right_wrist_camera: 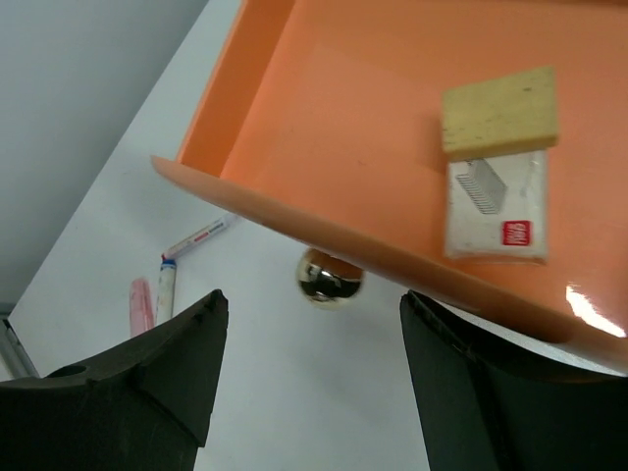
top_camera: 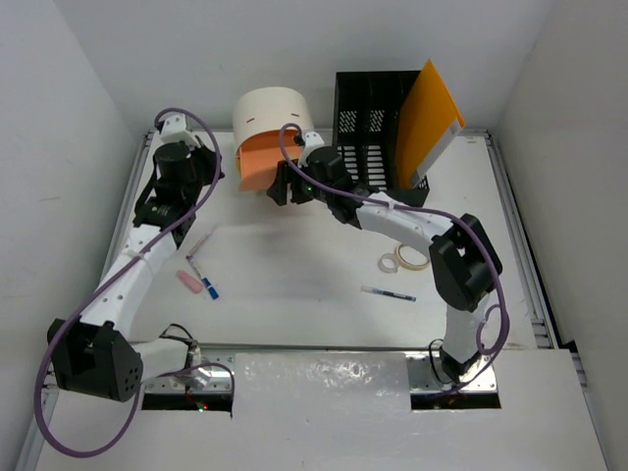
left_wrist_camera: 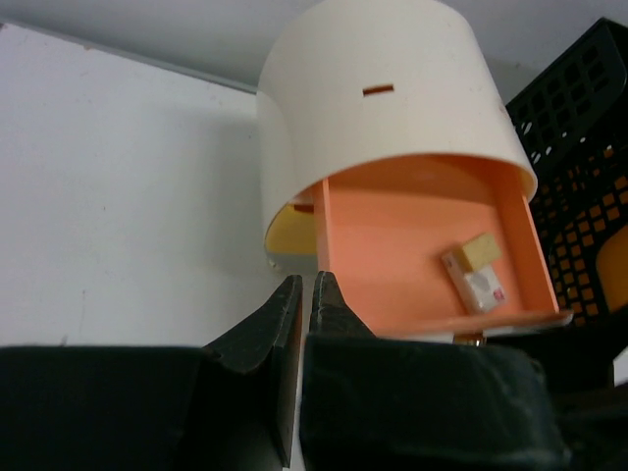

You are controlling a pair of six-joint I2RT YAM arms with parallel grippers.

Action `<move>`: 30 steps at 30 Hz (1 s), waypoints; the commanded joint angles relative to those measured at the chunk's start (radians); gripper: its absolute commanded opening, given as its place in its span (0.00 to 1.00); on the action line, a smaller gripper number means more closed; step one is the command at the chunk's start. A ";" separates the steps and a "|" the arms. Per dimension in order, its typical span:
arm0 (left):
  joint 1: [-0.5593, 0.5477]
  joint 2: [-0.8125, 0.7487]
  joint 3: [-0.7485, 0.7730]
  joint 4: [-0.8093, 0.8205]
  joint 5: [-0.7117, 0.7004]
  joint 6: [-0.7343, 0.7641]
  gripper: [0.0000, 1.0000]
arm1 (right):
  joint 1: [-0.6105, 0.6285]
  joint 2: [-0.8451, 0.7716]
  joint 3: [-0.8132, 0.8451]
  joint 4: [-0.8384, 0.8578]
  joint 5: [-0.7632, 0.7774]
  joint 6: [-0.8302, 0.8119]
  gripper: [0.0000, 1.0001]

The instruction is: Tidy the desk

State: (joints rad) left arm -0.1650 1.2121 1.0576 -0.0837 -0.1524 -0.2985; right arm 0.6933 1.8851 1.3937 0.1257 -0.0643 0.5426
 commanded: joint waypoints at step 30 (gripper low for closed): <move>-0.007 -0.407 -0.130 -0.277 0.013 -0.048 0.00 | 0.005 0.256 0.344 0.264 0.189 -0.168 0.71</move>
State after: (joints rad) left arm -0.1650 0.8196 0.9207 -0.3359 -0.1314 -0.3462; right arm 0.6971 2.1323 1.6867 0.2863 0.1020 0.4065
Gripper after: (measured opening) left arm 0.002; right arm 0.712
